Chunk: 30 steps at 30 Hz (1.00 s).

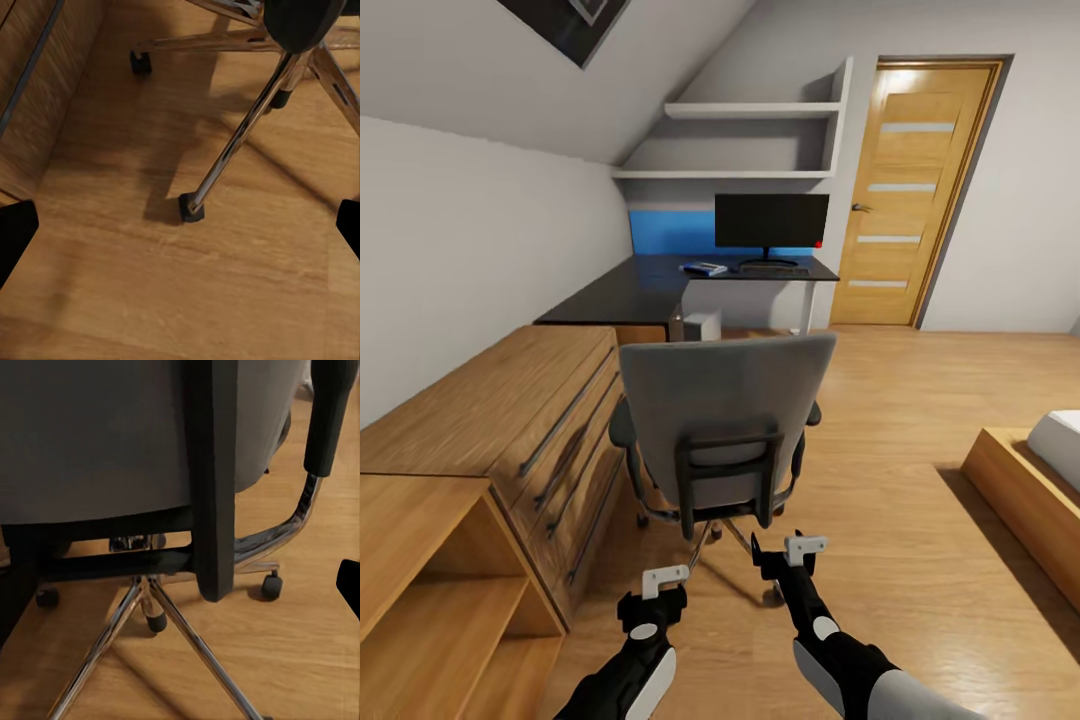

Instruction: In the bedroom, organize the workspace by keeping the computer under the desk, ensuring the monitor is on the desk, placing the keyboard on the desk next to the monitor, placing the mouse on the desk next to the keyboard, moving the folder from the swivel chair onto the desk next to the mouse, stacking the notebook on top of the folder with the pen on top of the notebook, and positioning the swivel chair next to the desk.

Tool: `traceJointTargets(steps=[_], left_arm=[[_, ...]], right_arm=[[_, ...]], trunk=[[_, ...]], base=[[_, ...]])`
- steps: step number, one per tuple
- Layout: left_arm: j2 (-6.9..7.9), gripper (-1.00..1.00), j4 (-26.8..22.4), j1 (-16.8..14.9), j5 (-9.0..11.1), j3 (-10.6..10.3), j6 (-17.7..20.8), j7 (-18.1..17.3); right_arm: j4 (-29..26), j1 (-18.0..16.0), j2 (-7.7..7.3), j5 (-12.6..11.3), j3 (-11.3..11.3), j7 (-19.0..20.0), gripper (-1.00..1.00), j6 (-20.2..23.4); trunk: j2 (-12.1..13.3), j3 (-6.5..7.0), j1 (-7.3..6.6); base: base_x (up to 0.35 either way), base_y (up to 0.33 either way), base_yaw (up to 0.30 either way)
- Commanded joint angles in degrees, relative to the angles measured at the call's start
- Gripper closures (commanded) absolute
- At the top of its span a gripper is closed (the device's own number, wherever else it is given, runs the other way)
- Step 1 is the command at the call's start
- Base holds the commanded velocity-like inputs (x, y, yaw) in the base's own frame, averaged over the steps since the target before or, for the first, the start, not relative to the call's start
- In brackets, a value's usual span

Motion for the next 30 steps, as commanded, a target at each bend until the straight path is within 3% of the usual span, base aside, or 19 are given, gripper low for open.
traceJointTargets(steps=[1,5,8,11,13,14,16,19,23,24,30], left_arm=[[0.0,-1.0,-0.4,0.0,0.1,-0.1,0.2,0.4],[0.0,-1.0,-1.5,0.0,0.1,-0.2,0.6,0.6],[0.0,-1.0,-5.4,0.0,0.1,-0.2,1.6,0.8],[0.0,-1.0,-9.9,-0.1,0.2,-0.2,5.5,0.9],[0.0,-1.0,-14.3,-0.3,0.3,0.0,12.4,0.9],[0.0,-1.0,-14.2,-0.3,0.4,0.1,12.9,0.8],[0.0,-1.0,-13.1,-0.3,0.4,0.1,12.6,0.7],[0.0,-1.0,-8.8,-0.4,0.4,0.0,7.0,0.5],[0.0,-1.0,-7.6,-0.4,0.3,-0.1,4.2,0.4],[0.0,-1.0,-7.2,-0.4,0.3,-0.1,3.1,0.6],[0.0,-1.0,-7.3,-0.4,0.2,-0.1,3.0,0.8]], right_arm=[[0.0,-0.1,-0.01,-0.2,0.5,-0.5,-1.0,-0.4],[0.0,0.0,-0.02,-0.2,0.5,-0.6,-1.0,-1.2],[-0.1,0.0,-0.08,-0.2,0.5,-0.6,-1.0,-1.5],[-0.1,0.0,-0.13,-0.1,0.5,-0.7,-1.0,-1.6],[-0.3,0.0,-0.29,-0.1,0.4,-0.7,-1.0,-1.6],[-0.3,0.0,-0.31,-0.1,0.4,-0.7,-1.0,-1.6],[-0.3,0.0,-0.32,-0.1,0.4,-0.7,-1.0,-1.6],[-0.4,0.0,-0.34,-0.1,0.5,-0.7,-1.0,-1.6],[-0.5,0.0,-0.34,-0.1,0.5,-0.7,-1.0,-1.7],[-0.5,0.1,-0.34,-0.1,0.5,-0.6,-1.0,-3.7],[-0.5,0.1,-0.34,-0.1,0.5,-0.7,-1.0,-3.9]], trunk=[[-0.4,-0.24,0.22],[-2.0,-0.95,1.1],[-3.2,-1.49,1.76],[-4.5,-2.03,2.41],[-5.3,-2.39,2.85],[-5.7,-2.57,3.07],[-6.5,-2.93,3.51],[-7.7,-3.47,4.17],[-9.3,-4.19,5.05],[-9.7,-4.37,5.27],[-12.1,-5.44,6.59]], base=[[0.0,0.0,0.0],[0.0,0.0,0.0],[0.0,0.0,0.0],[0.0,0.0,0.0],[0.0,0.0,0.0],[0.0,0.0,0.0],[0.0,0.0,0.0],[0.0,0.0,0.0],[0.0,0.0,0.0],[0.0,0.0,0.0],[0.0,0.0,0.0]])
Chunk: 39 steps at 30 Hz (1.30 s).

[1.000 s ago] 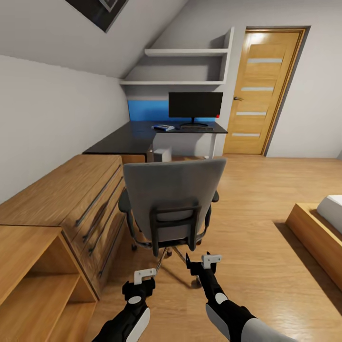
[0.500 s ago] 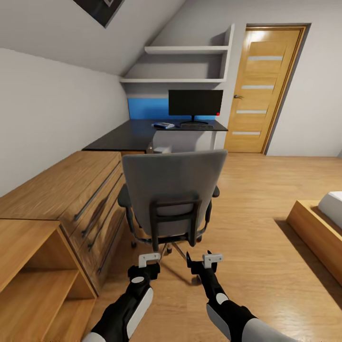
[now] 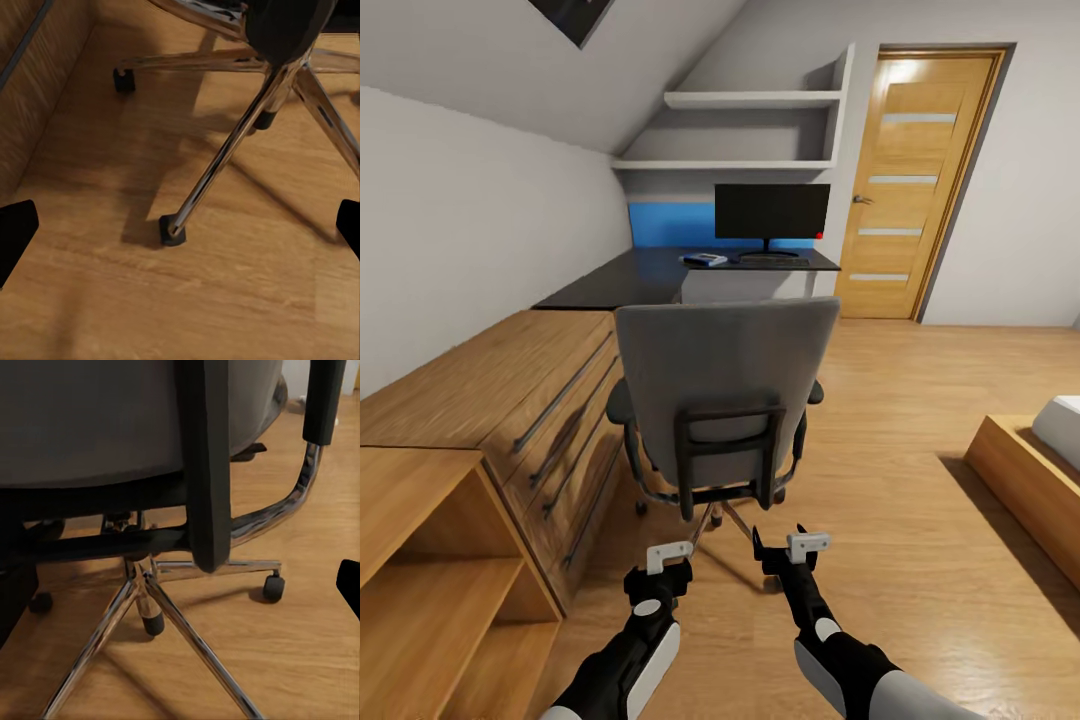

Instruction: In the bedroom, organize the workspace by keeping the computer under the desk, ensuring the monitor is on the desk, placing the keyboard on the desk next to the monitor, placing the mouse on the desk next to the keyboard, moving the folder from the swivel chair onto the desk next to the mouse, stacking the notebook on top of the folder with the pen on top of the notebook, and positioning the swivel chair next to the desk.

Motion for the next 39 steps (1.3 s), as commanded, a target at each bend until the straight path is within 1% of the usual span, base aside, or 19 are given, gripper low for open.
traceJointTargets(steps=[1,11,22,28,33,34,36,37,39], left_arm=[[0.0,-1.0,-0.1,0.0,0.1,-0.1,0.3,0.4],[0.0,-1.0,-0.1,0.0,0.1,-0.1,0.3,0.4],[0.0,-1.0,-0.2,0.0,0.1,-0.1,0.3,0.5],[0.0,-1.0,-0.3,0.0,0.1,-0.1,0.1,0.3],[0.0,-1.0,-0.4,0.0,0.1,-0.1,-0.1,0.2],[0.0,-1.0,-0.4,0.0,0.1,-0.1,-2.0,0.1],[0.0,-1.0,-0.4,0.0,0.1,-0.1,-3.3,0.0],[0.0,-1.0,-0.4,0.0,0.1,-0.1,-4.8,0.0],[0.0,-1.0,-0.4,0.0,0.0,-0.1,-6.0,0.0]], right_arm=[[0.0,-0.1,-0.02,-0.2,0.5,-0.5,-1.0,-0.2],[0.1,-0.1,-0.02,-0.2,0.5,-0.4,-1.0,-0.3],[0.1,-0.1,-0.02,-0.2,0.6,-0.4,-1.0,-0.6],[0.1,0.0,-0.02,-0.2,0.6,-0.4,-1.0,-2.5],[0.1,0.0,-0.02,-0.2,0.6,-0.5,-1.0,-2.9],[0.0,0.0,-0.02,-0.2,0.6,-0.5,-1.0,-3.0],[0.0,0.0,-0.02,-0.2,0.5,-0.5,-1.0,-3.0],[0.0,0.0,-0.02,-0.2,0.5,-0.5,-1.0,-3.1],[-0.1,0.0,-0.02,-0.2,0.5,-0.5,-1.0,-3.1]], trunk=[[-0.4,-0.24,0.22],[-4.5,-1.97,2.41],[-8.9,-3.14,4.83],[-8.9,-2.89,4.83],[-8.9,-2.86,4.83],[-8.9,-2.86,4.83],[-8.9,-2.86,4.83],[-8.9,-2.86,4.83],[-8.9,-2.86,4.83]], base=[[0.0,0.0,0.0],[0.0,0.0,0.0],[0.0,0.0,0.0],[0.0,0.0,0.0],[0.0,0.0,0.0],[0.0,0.0,0.0],[0.0,0.0,0.0],[0.0,0.0,0.0],[0.0,0.0,0.0]])
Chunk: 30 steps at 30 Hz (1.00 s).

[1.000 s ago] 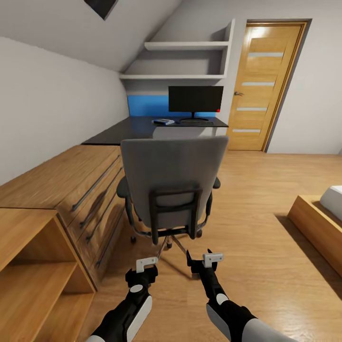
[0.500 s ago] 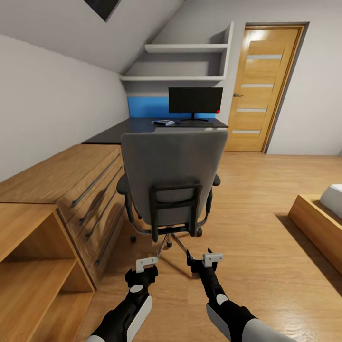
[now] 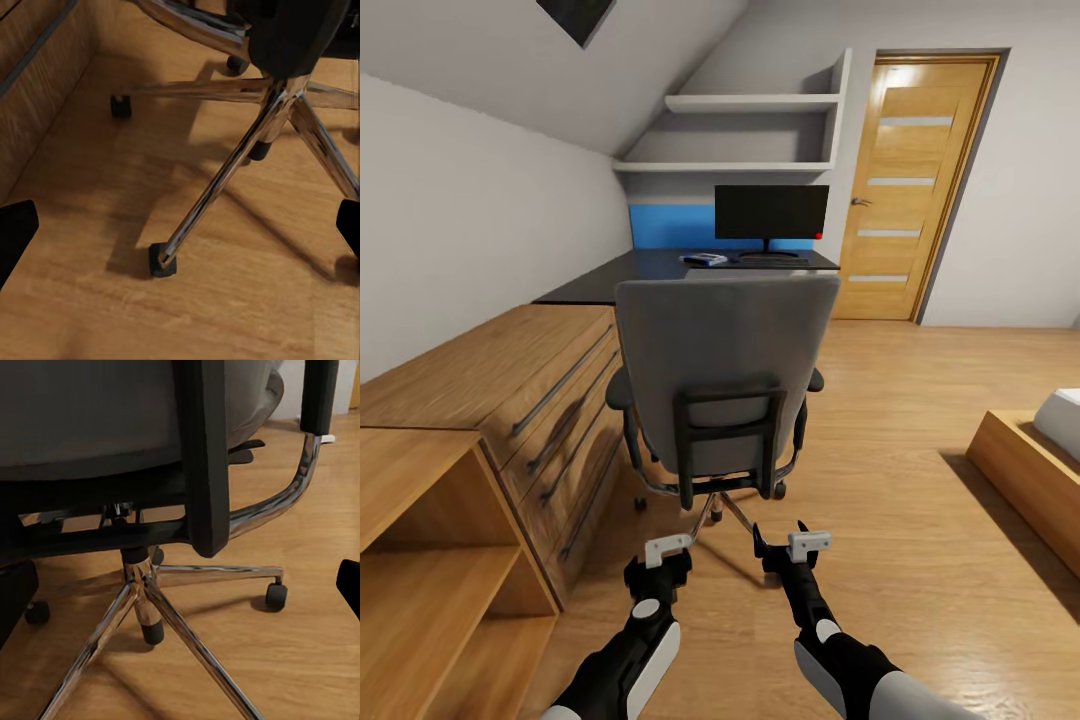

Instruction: In the bedroom, organize the workspace by keeping the computer under the desk, ensuring the monitor is on the desk, placing the keyboard on the desk next to the monitor, placing the mouse on the desk next to the keyboard, moving the folder from the swivel chair onto the desk next to the mouse, stacking the notebook on top of the folder with the pen on top of the notebook, and positioning the swivel chair next to the desk.

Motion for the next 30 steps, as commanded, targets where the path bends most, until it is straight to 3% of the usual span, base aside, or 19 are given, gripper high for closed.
traceJointTargets(steps=[1,6,8,13,30], left_arm=[[0.0,-1.0,0.0,-0.1,0.4,-0.1,-0.6,0.3],[0.0,-1.0,0.0,0.0,0.3,-0.2,-2.1,0.3],[0.0,-1.0,0.0,0.0,0.3,-0.2,-2.3,0.3],[0.0,-1.0,0.0,0.0,0.3,-0.2,-2.5,0.3],[0.0,-1.0,0.2,0.0,0.3,-0.1,-2.6,0.3]], right_arm=[[0.0,-0.1,-0.02,-0.2,0.5,-0.5,-1.0,-0.2],[-3.3,0.8,-0.41,0.4,0.5,-1.3,-1.0,-2.7],[-5.5,1.6,-1.39,2.1,0.6,-1.7,-1.0,-3.6],[-7.1,2.2,-2.25,4.3,0.6,-2.0,-1.0,-4.1],[-6.8,3.0,-2.55,4.9,0.6,-3.5,-1.0,-4.2]], trunk=[[0.0,-0.05,-0.01],[0.0,-0.05,-0.01],[0.0,-0.05,-0.01],[0.0,-0.05,-0.01],[0.0,-0.05,-0.01]], base=[[0.0,0.0,0.0],[0.0,0.0,0.0],[0.0,0.0,0.0],[0.0,0.0,0.0],[0.0,0.0,0.0]])
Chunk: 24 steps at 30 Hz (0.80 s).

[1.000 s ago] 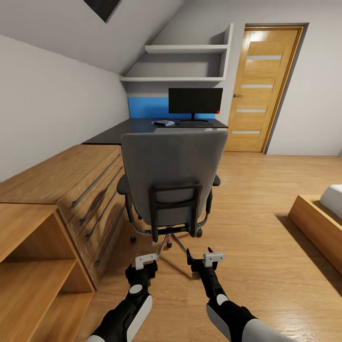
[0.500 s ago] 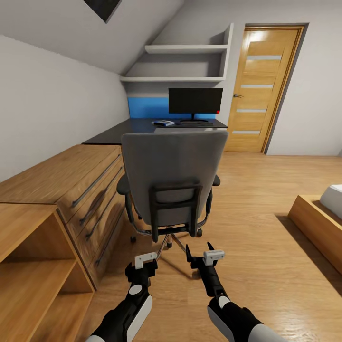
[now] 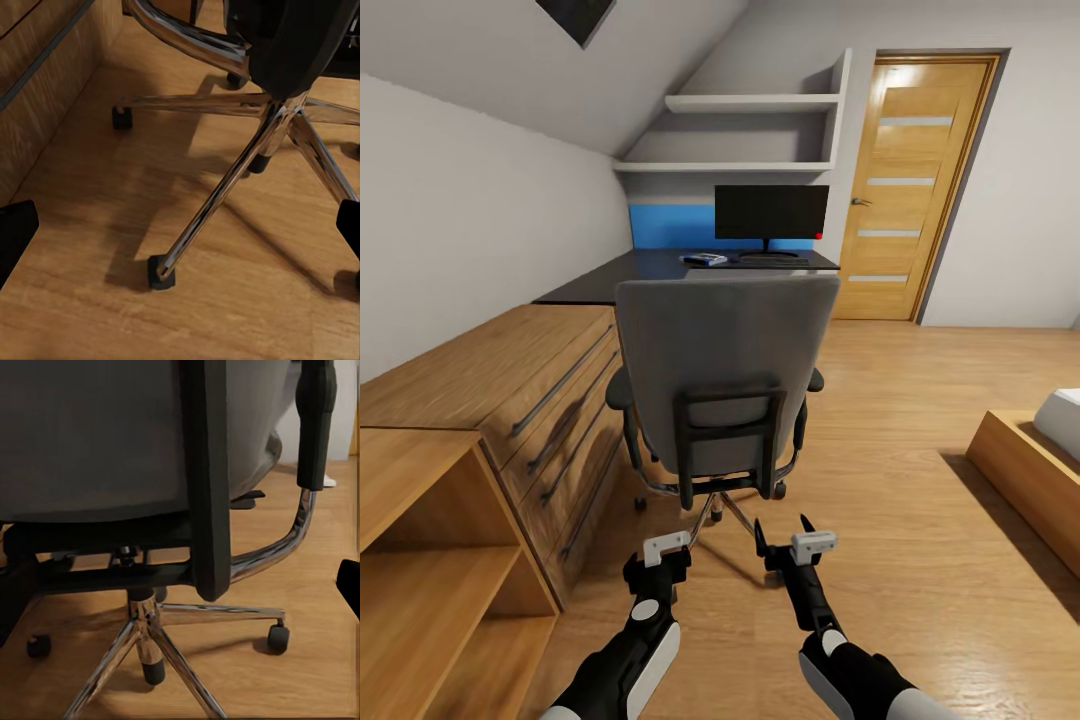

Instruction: In the bedroom, organize the workspace by keeping the computer under the desk, ensuring the monitor is on the desk, placing the keyboard on the desk next to the monitor, placing the mouse on the desk next to the keyboard, moving the folder from the swivel chair onto the desk next to the mouse, stacking the notebook on top of the folder with the pen on top of the notebook, and positioning the swivel chair next to the desk.

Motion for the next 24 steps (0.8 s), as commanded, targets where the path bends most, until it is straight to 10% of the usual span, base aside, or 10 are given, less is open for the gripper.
traceJointTargets(steps=[1,24], left_arm=[[0.0,-1.0,0.0,0.0,0.6,-0.2,-0.3,0.3],[0.0,-1.0,0.0,0.0,0.6,-0.2,-0.4,0.3]], right_arm=[[0.0,-0.1,-0.04,-0.2,0.5,-0.5,-1.0,-0.2],[1.4,0.0,0.61,-0.5,0.3,-1.0,-1.0,-0.6]], trunk=[[0.0,-0.05,-0.01],[0.0,-0.05,-0.01]], base=[[0.0,0.0,0.0],[0.041,0.0,0.0]])
